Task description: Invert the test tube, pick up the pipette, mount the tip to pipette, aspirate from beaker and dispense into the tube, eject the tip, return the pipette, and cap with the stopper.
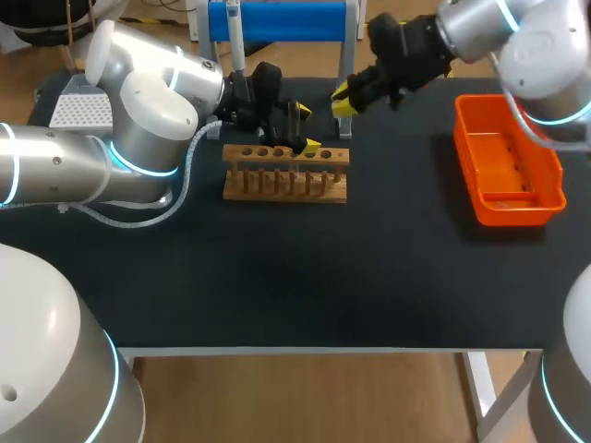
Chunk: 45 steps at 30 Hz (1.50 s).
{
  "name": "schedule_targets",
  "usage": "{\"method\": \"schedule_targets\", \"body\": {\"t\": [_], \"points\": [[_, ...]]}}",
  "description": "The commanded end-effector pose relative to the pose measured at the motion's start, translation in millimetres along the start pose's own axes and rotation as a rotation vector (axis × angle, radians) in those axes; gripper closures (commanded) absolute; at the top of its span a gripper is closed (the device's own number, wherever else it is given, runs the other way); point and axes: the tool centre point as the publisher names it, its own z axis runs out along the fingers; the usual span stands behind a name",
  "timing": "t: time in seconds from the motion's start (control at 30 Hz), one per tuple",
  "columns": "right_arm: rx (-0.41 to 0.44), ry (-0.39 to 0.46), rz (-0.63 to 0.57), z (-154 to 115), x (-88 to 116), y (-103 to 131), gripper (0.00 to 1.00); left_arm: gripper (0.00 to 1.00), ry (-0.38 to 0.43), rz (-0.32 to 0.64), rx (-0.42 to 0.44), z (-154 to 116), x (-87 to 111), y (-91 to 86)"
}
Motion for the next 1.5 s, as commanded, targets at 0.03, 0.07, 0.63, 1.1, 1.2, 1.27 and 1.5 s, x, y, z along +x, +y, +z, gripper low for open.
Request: {"method": "schedule_targets", "body": {"t": [0.03,0.07,0.63,1.1,1.2,1.27,1.5], "points": [[0.026,0.046,0.005,17,-20,7,1.00,0.00,0.003,0.000,-0.001,0,-0.9,0.0],[0.028,0.047,0.004,18,-22,8,1.00,0.00,0.003,0.000,-0.001,0,-0.9,0.0],[0.033,0.032,0.010,36,-46,17,1.00,0.00,0.003,0.000,-0.001,0,-0.9,0.0],[0.049,0.030,0.014,45,-54,15,1.00,0.00,0.003,0.000,-0.001,0,-0.9,0.0],[0.053,0.030,0.014,48,-55,14,1.00,0.00,0.003,0.000,-0.001,0,-0.9,0.0],[0.057,0.031,0.016,50,-56,13,1.00,0.00,0.003,0.000,-0.001,0,-0.9,0.0],[0.064,0.033,0.020,55,-57,12,1.00,0.00,0.003,0.000,-0.001,0,-0.9,0.0]]}}
